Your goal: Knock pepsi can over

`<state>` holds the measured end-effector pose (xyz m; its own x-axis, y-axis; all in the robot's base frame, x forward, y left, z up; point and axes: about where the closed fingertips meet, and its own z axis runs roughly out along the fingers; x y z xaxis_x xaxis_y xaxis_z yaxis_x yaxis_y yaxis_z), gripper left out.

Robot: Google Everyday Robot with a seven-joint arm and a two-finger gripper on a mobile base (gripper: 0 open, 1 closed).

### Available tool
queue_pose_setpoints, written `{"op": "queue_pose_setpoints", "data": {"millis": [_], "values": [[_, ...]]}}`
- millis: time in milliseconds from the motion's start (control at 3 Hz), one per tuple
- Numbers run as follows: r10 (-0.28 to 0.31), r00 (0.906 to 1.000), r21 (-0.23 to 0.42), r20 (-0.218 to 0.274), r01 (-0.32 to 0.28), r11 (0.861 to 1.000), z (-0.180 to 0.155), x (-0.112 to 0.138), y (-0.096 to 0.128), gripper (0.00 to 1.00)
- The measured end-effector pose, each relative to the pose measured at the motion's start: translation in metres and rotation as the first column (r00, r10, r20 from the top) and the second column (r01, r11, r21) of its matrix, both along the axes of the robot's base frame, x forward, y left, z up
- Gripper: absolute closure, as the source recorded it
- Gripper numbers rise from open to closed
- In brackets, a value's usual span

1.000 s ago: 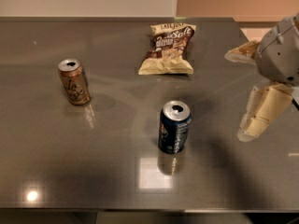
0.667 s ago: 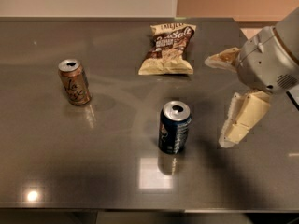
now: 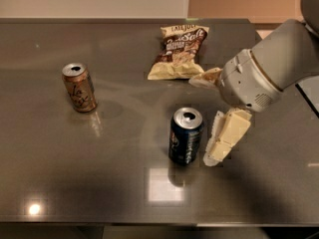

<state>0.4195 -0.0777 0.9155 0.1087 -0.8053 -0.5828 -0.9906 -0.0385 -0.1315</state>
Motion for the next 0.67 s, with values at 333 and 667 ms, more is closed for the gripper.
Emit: {"op": "queue_pose_setpoints", "data": {"millis": [333,667], "values": [[0.019,0.9993,0.035,-0.032,-0.018,0.999,-0.0130,0.0038,0.0110,0.00],[0.036,0.9980,0.094,-0.052,-0.031,0.995,-0.0206,0.0065,0.0150,0.00]]}}
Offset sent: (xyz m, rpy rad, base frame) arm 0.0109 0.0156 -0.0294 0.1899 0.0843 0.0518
